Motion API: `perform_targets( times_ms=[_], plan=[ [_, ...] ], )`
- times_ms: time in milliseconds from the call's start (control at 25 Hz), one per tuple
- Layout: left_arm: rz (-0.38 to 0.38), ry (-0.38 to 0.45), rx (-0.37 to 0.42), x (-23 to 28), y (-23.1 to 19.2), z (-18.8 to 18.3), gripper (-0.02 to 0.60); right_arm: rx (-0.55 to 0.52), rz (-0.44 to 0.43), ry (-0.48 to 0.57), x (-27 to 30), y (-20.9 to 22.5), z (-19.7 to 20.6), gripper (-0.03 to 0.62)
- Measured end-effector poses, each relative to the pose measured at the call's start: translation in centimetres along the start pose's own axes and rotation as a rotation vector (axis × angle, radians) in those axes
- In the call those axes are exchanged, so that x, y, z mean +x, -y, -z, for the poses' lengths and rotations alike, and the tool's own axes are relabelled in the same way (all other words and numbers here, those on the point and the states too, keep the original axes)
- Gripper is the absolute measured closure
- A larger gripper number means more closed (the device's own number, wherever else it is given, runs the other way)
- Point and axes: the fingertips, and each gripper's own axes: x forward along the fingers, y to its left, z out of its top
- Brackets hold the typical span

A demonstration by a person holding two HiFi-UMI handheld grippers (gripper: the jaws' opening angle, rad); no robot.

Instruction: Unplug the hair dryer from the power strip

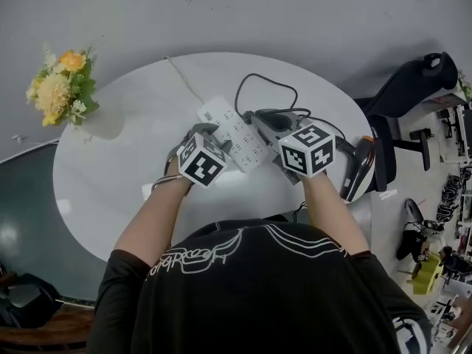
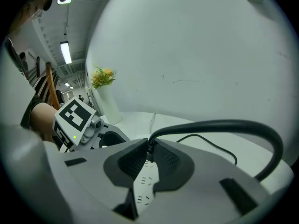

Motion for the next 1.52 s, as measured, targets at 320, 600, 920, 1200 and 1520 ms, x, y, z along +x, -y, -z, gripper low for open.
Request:
perform_targets(
  times_ms=[320,600,920,1200,1520],
  plan=[
    [-0.048,0.053,-0.075,-1.3,-0.1,0.1,0.428,0.042,-0.032,0.041,-1.2,-0.5,0.2,0.568],
    [-0.089,0.172,-0.242,-5.3,2.2,0.0,0.511,0.107,-0.135,0.12,-4.7,-2.6,-0.1,0.568],
    [0.003,0.492,-0.527,-15.0,7.9,-5.2,0.563,0.098,-0.232,0.227,-13.3,-5.5,-0.8,0.568],
    [0.015,0.629,-0.474,-20.7,14.5,-9.1,0.572,0.149,-0.317,0.34,-21.8,-7.4,-0.4,0.567],
    [0.081,0.738,-0.398,-25.1,22.2,-12.5,0.574,0.114,-0.37,0.417,-28.8,-10.3,0.3,0.567]
  ],
)
